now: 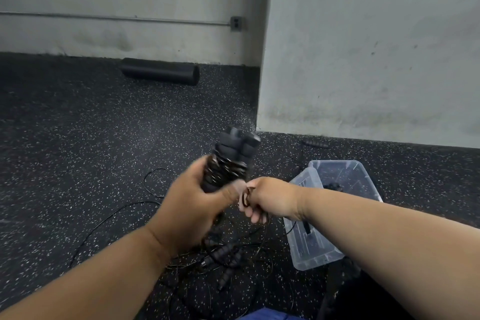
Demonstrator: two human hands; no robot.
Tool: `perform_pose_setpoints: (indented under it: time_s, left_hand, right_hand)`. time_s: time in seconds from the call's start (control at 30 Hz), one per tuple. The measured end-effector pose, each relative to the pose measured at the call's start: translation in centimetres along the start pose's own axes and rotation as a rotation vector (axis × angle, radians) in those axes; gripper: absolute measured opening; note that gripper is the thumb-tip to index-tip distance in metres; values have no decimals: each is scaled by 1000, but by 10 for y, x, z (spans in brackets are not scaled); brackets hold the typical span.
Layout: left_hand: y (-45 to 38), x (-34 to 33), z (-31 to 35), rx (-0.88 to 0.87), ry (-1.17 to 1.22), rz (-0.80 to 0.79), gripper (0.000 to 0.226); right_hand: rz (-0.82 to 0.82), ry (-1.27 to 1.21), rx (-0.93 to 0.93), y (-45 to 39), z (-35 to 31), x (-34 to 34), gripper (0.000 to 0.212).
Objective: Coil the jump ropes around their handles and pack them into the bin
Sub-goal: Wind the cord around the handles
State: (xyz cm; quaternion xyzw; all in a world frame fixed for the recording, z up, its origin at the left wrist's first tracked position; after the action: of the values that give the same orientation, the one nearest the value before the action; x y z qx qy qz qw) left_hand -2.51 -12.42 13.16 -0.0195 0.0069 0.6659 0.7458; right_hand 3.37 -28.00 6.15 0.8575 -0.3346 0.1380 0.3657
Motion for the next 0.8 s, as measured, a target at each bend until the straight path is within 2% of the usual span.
perform_pose_setpoints:
  time_s: [0.1,0.17,0.27,0.4,0.47,0.57,0.63,0.7,0.8]
  left_hand:
    - [-13,42,-10,111,-3,390,20]
    - [-21,70,-28,204,38,549,25]
    - [-27,89,-54,306,-27,617,36]
    - [-30,104,-59,298,-249,681,43]
    - [-33,105,-62,322,-311,630,44]
    - [-34,90,-67,357,-476,468,41]
    - [-33,77,-72,327,-602,360,45]
    - [-32,63,-76,287,-732,260,50]
    - [-30,37,-82,249,-921,94,54]
  right_hand:
    - [105,-69,-33,-9,13,9,37]
    - [206,-84,-20,-8,16,18,36]
    - [331,-111,41,-6,7,28,35]
    - [383,-433,64,-3,7,44,38]
    - [357,-534,95,-1,5,47,42]
    - [213,-728,175,1,-1,41,46]
    - [114,-814,239,4,-9,36,40]
    - [96,-778,297,7,-18,34,28]
    - [134,-596,351,13,-31,32,24]
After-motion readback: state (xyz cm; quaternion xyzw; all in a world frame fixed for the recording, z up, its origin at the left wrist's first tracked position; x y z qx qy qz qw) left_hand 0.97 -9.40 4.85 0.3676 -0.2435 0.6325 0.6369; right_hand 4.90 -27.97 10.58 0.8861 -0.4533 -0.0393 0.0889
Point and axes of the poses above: each hand's wrist, its own y-axis away from the middle knuckle, its own x-axis out of the back of the hand, z = x × y, the point moved 5 cm from there along -y, towards the middle knuckle, and after that the axes turned 14 degrees about y, right-handed, at the moved point
